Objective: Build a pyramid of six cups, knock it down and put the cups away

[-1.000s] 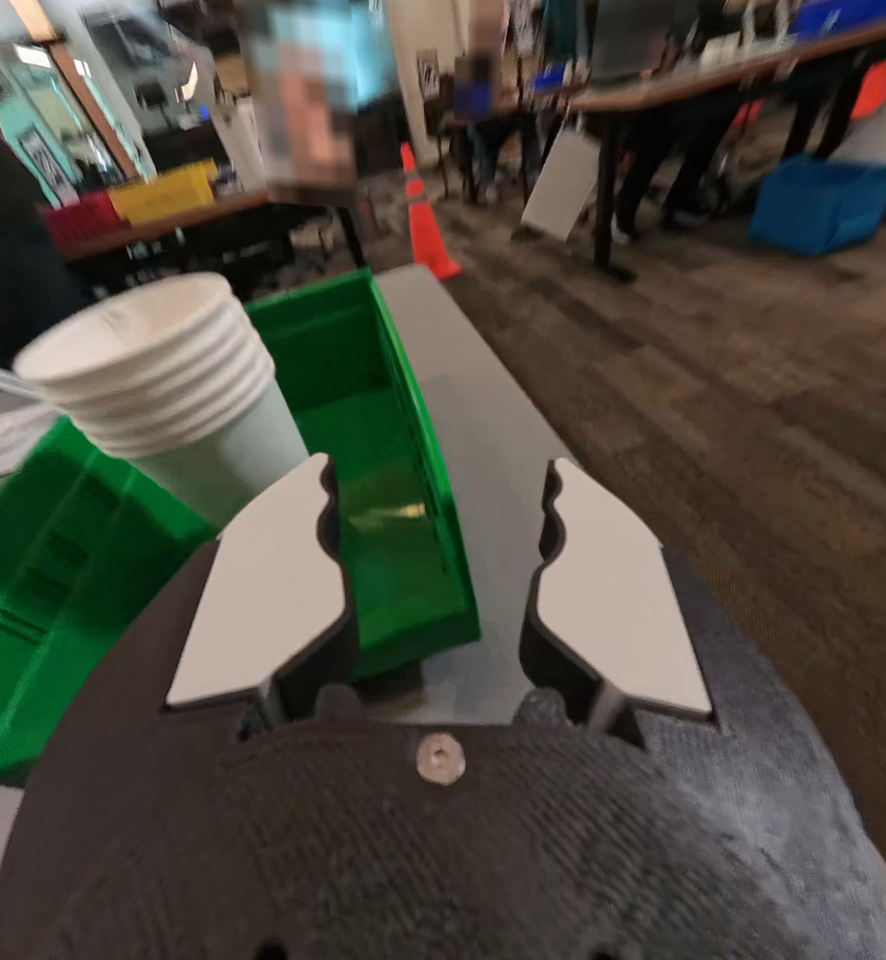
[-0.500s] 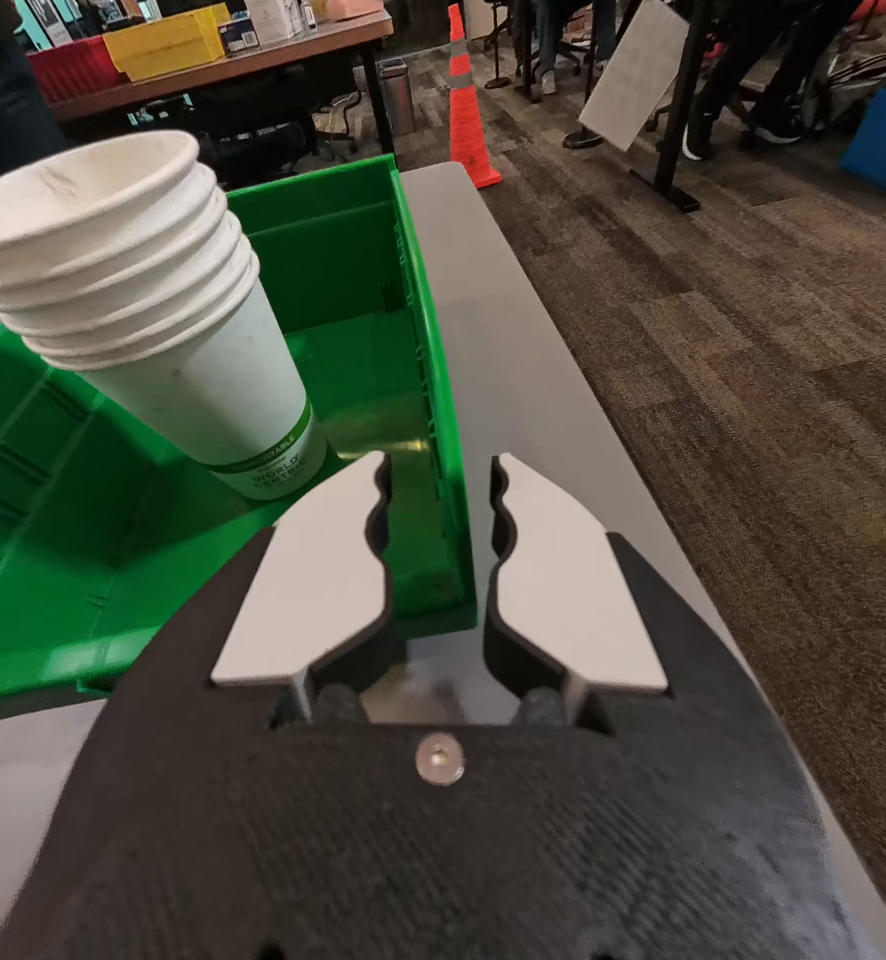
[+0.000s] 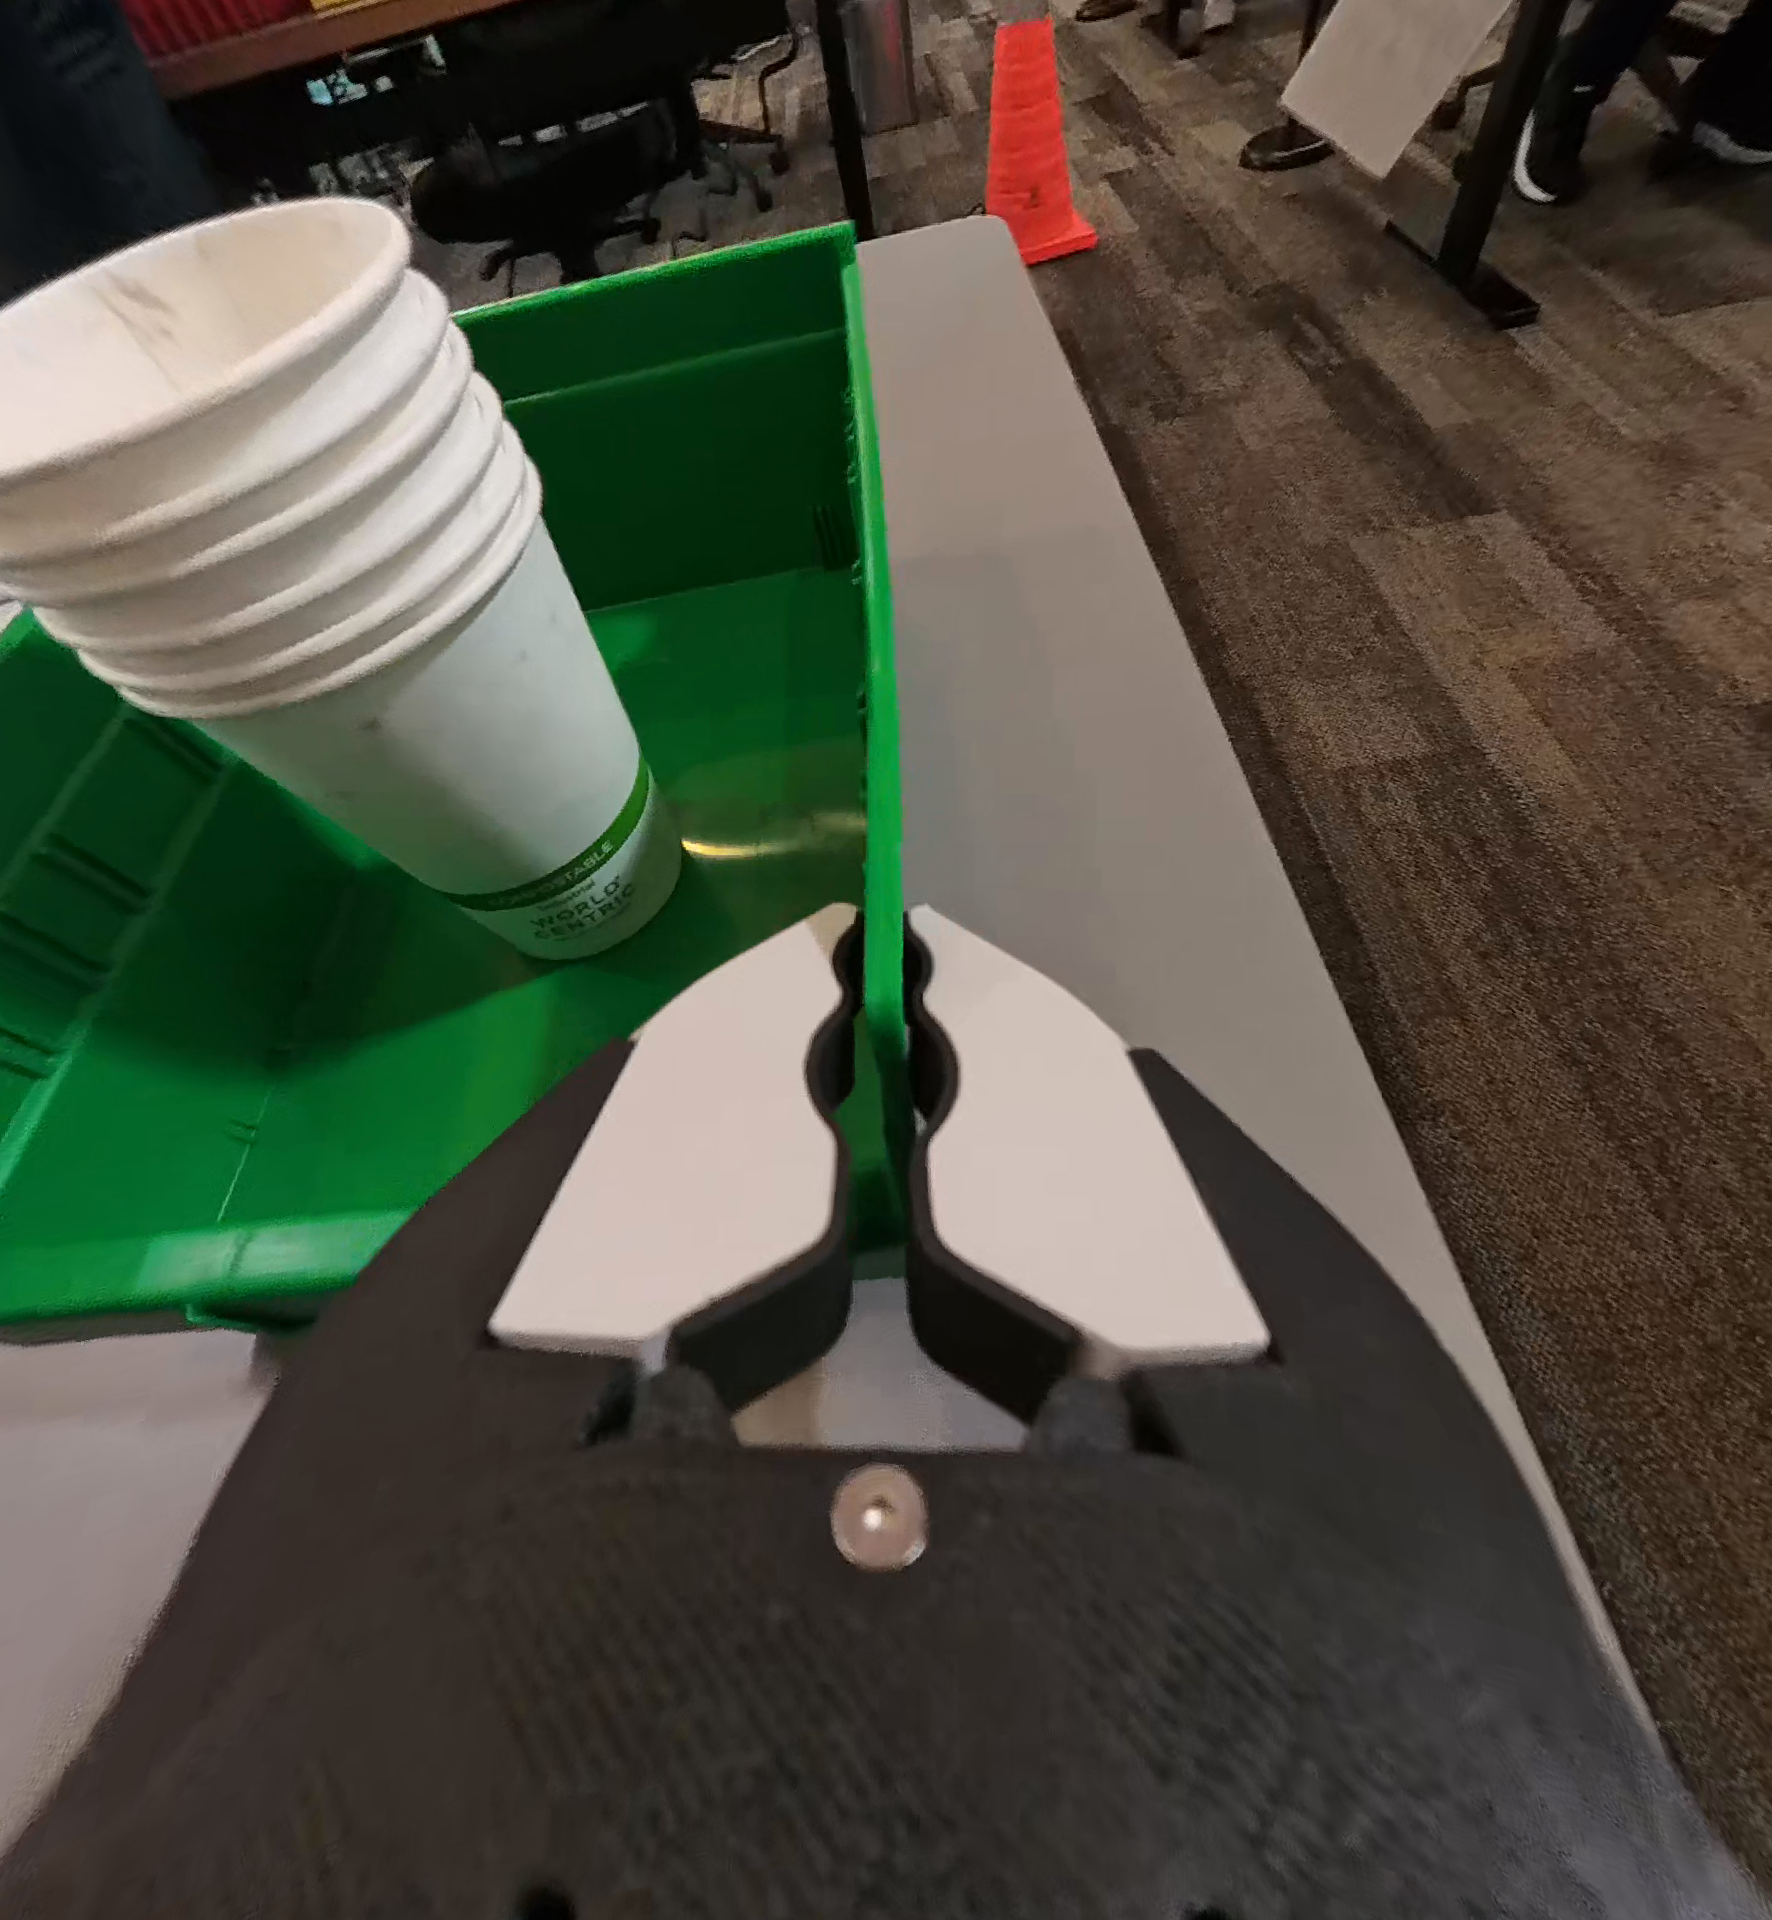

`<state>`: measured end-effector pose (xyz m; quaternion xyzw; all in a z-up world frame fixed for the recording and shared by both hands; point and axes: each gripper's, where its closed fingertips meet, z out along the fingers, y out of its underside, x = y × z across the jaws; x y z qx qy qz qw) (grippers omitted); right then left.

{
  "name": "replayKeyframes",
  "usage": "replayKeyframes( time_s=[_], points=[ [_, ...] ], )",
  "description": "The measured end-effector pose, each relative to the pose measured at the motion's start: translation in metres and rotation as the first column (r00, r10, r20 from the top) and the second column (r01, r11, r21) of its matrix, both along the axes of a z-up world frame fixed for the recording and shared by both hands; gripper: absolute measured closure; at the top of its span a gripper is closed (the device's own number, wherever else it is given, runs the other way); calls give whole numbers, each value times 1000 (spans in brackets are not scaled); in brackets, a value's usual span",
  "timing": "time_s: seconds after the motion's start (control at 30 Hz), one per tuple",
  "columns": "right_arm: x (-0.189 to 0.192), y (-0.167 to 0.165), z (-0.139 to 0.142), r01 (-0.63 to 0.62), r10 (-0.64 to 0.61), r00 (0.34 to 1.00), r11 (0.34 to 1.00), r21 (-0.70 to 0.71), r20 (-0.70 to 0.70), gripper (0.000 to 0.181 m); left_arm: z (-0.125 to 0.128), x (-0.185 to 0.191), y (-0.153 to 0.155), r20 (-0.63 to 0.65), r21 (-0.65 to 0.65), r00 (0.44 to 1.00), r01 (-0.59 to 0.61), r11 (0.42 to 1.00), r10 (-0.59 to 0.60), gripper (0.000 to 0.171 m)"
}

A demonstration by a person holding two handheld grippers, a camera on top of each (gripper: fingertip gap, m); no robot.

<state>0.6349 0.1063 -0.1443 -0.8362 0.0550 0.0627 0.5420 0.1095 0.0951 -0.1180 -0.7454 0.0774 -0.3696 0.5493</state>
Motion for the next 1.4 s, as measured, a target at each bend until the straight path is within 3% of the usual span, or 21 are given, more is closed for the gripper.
replayKeyframes(
  time_s=[0.4, 0.57, 0.67, 1.0, 1.2, 1.4],
  points=[
    [-11, -9, -1, -69, 74, 996, 994, -83, 50, 177, 1, 1, -1, -37, 18, 999, 3, 1000, -2, 170],
    [-12, -3, 1, -47, 51, 997, 996, -78, 59, 151, -1, 0, 0, -28, 6, 1000, 1, 1000, -1, 170],
    [-13, 3, -4, -41, 47, 997, 995, -94, 65, 147, -3, -1, 0, -32, 0, 999, -1, 1000, 1, 169],
    [-10, 27, -11, 13, -13, 1000, 991, -131, 0, 157, -3, -29, -9, -36, -1, 997, -72, 997, 72, 169],
    [-10, 29, -20, 10, -7, 1000, 982, -189, 17, 175, -2, -40, -12, -15, -10, 995, -103, 995, 103, 169],
    [-14, 29, -17, 26, -27, 1000, 981, -192, -2, 175, -3, -38, -11, -23, -12, 995, -98, 995, 98, 169]
  ],
)
